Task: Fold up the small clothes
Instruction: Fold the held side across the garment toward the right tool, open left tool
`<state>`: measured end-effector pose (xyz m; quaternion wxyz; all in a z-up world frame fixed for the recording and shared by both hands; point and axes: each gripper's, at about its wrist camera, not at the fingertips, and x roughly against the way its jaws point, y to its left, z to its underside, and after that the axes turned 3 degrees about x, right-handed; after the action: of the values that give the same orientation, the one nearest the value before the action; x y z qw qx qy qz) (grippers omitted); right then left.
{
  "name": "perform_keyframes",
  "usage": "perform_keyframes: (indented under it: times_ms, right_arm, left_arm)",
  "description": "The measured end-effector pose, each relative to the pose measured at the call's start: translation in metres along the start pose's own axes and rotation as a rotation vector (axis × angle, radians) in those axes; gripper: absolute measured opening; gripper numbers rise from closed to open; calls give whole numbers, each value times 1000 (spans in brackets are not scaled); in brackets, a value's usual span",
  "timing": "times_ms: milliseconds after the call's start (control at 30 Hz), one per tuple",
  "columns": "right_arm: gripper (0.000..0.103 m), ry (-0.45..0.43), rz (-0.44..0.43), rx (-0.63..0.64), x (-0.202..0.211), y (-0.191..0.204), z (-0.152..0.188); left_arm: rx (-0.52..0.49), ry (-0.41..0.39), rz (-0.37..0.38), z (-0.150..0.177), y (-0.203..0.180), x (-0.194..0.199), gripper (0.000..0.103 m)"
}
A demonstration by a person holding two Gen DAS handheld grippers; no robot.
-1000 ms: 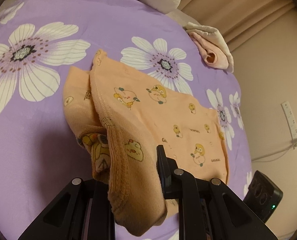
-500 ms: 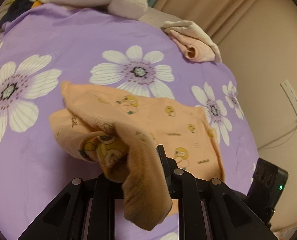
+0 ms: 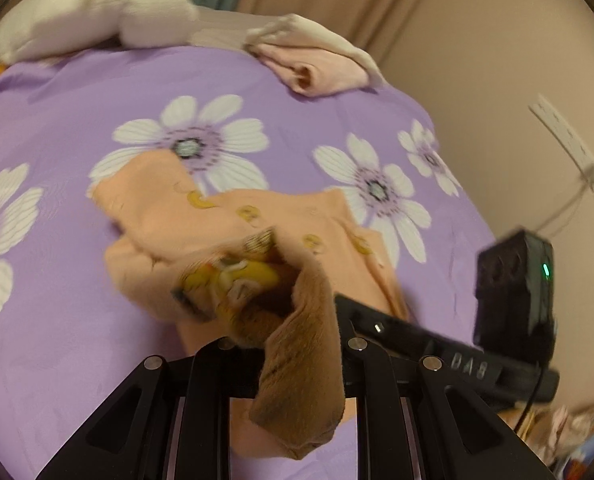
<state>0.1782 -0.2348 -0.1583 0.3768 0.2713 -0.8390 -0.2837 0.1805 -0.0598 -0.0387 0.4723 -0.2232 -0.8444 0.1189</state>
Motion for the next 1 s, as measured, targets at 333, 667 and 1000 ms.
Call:
perform_keyframes:
  times_ms: [333,667,1000]
  right_arm:
    - [55,-38,-226,-300,9,-43,-7]
    - [74,92,-219,-311,-5,-35,-19]
    - [78,180,-87,-81,-8,0,-29]
  left_arm:
    - [-120,145,-4,12,-29,-45,20]
    - [-120,196,54,27,-26,-36,48]
    - [-7,180,105,52,17,7,48]
